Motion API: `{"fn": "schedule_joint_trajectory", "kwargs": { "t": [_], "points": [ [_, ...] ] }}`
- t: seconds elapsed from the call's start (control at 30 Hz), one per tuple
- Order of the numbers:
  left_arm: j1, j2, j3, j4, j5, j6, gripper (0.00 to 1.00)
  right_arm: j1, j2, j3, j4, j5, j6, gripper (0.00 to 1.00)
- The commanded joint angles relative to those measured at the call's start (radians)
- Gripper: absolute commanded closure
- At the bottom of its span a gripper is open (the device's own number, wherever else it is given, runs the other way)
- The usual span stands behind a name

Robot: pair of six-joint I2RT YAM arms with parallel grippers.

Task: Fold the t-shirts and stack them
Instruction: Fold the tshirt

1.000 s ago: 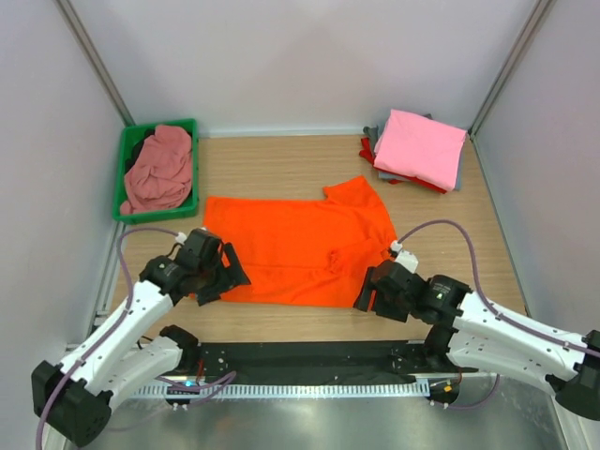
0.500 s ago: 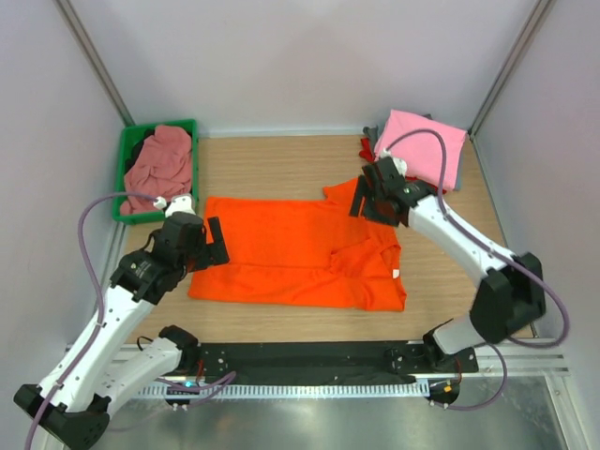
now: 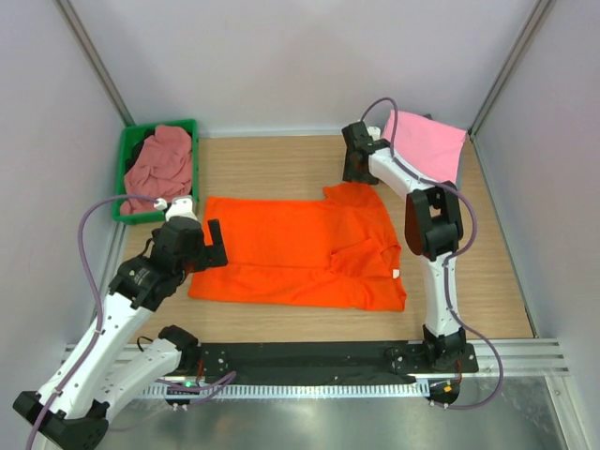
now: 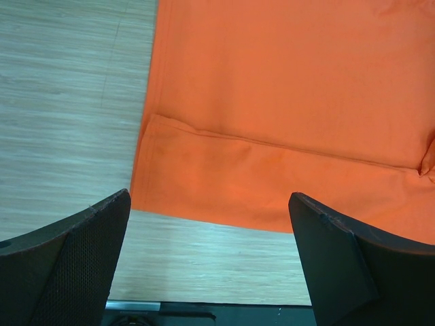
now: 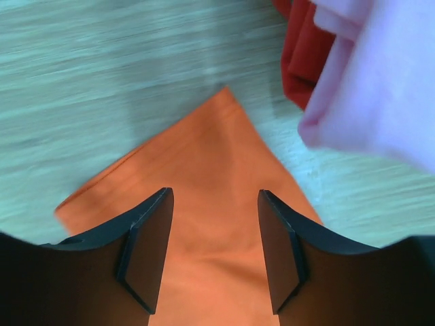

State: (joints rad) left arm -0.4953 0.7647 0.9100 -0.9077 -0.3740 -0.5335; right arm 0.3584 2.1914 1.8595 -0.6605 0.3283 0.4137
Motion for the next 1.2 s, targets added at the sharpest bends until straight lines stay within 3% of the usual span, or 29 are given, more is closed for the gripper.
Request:
{"fn": "schedule_joint_trajectory", "kwargs": {
  "t": [0.0,0.33,0.53,0.63,0.87,1.17],
  "points": [
    [0.004,-0.010,-0.003,0.053,0.009,0.021,0.00,-0.001,0.062,0.118,-0.010,0.060,-0.030,0.42],
    [0.006,0.005,-0.008,0.056,0.043,0.024,0.00,-0.032,0.209,0.233,0.028,0.055,-0.015,0.47],
    [0.006,0.011,-0.011,0.061,0.050,0.026,0.00,-0.035,0.209,0.150,0.058,0.060,0.011,0.48],
    [0.004,0.016,-0.013,0.061,0.050,0.026,0.00,-0.036,0.196,0.071,0.111,0.048,0.017,0.57],
    [0.006,0.027,-0.011,0.059,0.046,0.024,0.00,-0.038,0.186,-0.002,0.159,-0.014,0.031,0.99],
    [0.014,0.082,0.006,0.059,0.017,0.030,0.00,-0.036,0.015,-0.134,0.174,-0.006,0.014,0.99]
  ]
}}
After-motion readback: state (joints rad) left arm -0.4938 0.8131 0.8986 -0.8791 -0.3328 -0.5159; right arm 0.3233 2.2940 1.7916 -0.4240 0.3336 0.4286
